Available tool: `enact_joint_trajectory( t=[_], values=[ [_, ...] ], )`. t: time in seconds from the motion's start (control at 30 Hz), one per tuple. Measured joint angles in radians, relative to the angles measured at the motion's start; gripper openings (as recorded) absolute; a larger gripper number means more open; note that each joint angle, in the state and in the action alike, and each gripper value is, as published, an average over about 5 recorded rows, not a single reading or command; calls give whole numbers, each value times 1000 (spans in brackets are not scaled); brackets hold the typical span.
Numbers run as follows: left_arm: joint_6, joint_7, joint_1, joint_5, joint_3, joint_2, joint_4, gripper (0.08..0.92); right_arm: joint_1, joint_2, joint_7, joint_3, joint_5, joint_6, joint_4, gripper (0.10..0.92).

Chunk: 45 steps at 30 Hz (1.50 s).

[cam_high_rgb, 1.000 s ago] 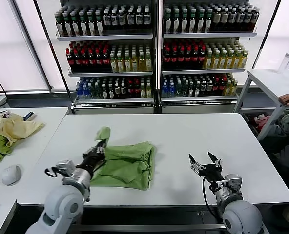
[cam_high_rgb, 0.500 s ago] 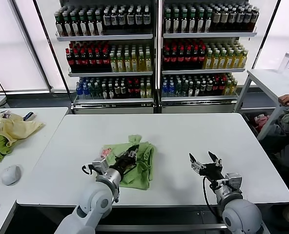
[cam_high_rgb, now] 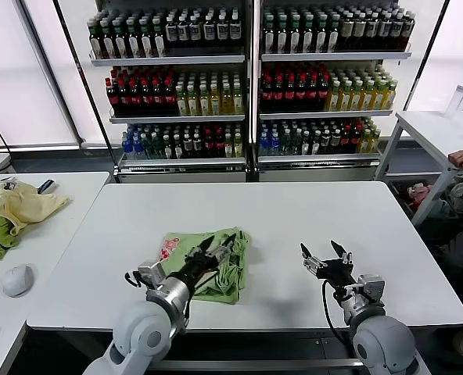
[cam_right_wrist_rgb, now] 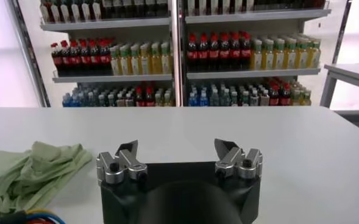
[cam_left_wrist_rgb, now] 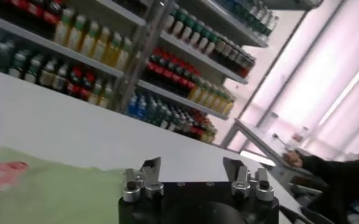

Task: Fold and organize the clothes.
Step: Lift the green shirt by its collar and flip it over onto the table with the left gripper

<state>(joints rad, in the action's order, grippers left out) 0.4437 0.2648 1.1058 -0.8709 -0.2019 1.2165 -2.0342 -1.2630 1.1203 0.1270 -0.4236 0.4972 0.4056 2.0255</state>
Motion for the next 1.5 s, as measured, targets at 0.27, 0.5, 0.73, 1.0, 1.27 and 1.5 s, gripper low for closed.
enact_joint_trajectory(
  t=[0.27, 0.5, 0.73, 1.0, 1.27, 1.5],
  values=[
    [-80, 1, 17, 143, -81, -50, 111, 821, 0, 4, 0, 0, -4, -2, -4, 823],
    [-109, -13, 31, 220, -99, -60, 214, 823, -4, 8, 0, -7, -7, -4, -6, 823],
    [-96, -36, 39, 225, -99, -62, 261, 823, -4, 12, 0, -10, -10, -4, -6, 823],
    [-57, -48, 38, 178, -114, -64, 286, 823, -2, 10, 1, -15, -9, -4, -2, 823],
    [-28, -71, 57, 50, -140, -50, 260, 698, 4, 15, 3, -13, -9, -4, -5, 823],
    [-28, -78, 51, -84, -167, -23, 258, 490, 1, 21, 5, -14, -8, -5, -5, 823]
  ],
)
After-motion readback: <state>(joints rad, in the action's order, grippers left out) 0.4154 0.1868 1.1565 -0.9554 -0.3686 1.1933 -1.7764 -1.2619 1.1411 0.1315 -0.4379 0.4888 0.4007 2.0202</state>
